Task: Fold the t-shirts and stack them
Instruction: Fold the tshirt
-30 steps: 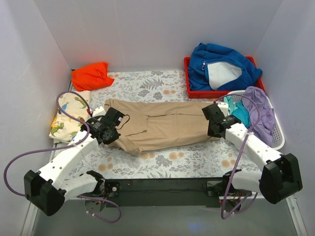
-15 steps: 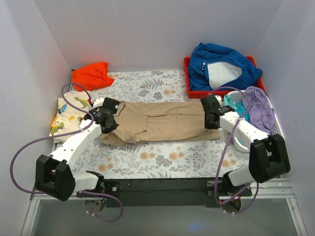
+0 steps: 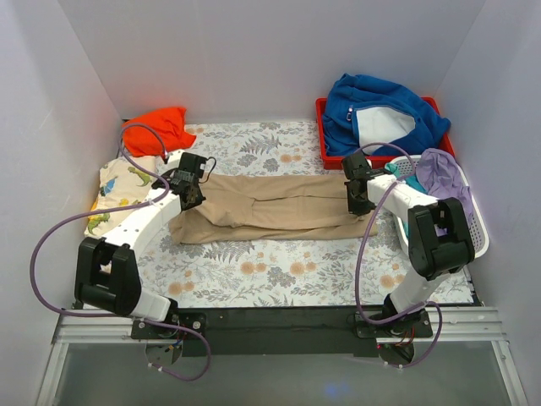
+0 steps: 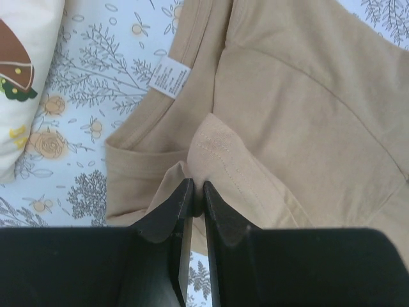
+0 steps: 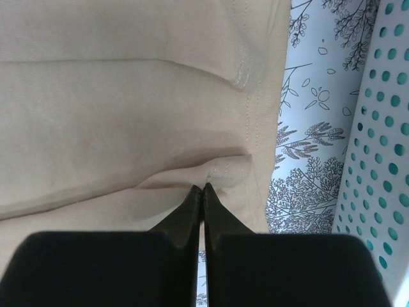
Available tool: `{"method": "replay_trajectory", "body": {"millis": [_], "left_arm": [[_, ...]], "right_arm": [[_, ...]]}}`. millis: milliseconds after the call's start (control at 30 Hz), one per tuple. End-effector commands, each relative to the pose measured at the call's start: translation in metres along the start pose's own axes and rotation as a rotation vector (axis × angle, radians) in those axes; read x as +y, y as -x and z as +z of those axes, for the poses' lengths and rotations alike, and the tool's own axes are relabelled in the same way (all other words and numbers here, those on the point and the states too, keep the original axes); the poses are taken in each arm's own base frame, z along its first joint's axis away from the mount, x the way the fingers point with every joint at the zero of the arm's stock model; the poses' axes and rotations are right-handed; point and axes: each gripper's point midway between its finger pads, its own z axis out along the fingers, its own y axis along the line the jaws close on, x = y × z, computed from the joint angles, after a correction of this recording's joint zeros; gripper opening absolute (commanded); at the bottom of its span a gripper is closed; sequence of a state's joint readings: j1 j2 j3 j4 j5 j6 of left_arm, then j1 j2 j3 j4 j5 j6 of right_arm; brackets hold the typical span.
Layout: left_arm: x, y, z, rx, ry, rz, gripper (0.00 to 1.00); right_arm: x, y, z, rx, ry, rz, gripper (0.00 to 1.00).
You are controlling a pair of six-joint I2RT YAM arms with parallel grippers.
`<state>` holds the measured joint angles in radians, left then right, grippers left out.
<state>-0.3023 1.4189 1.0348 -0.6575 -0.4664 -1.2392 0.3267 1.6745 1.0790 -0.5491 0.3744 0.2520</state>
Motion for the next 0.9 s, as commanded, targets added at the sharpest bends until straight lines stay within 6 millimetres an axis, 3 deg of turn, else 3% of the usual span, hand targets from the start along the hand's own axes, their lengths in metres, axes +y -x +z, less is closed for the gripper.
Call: {"method": "replay_trajectory", "body": {"millis": [0,733,800,867], "left_arm": [[0.003,0.034,0.003,-0.101,0.030,0.020,0.11],[0.008,0.061,0.042,-0.194,0.098,0.066,0.13],[0.007,0.066,0.044,-0.200,0.098,0.074,0.13],[0.000,0.068,0.042,-0.195,0.063,0.089,0.13]], "right_arm": [[-0.005,0.016,0.002,-0.029,-0.019,-0.002,0.01],[-0.008,0.053,0.017,-0.097,-0.046,-0.010,0.03],[-0.010,0.059,0.017,-0.105,-0.047,-0.011,0.10],[-0.014,0.064,0.014,-0.118,-0.062,-0.005,0.57]]}}
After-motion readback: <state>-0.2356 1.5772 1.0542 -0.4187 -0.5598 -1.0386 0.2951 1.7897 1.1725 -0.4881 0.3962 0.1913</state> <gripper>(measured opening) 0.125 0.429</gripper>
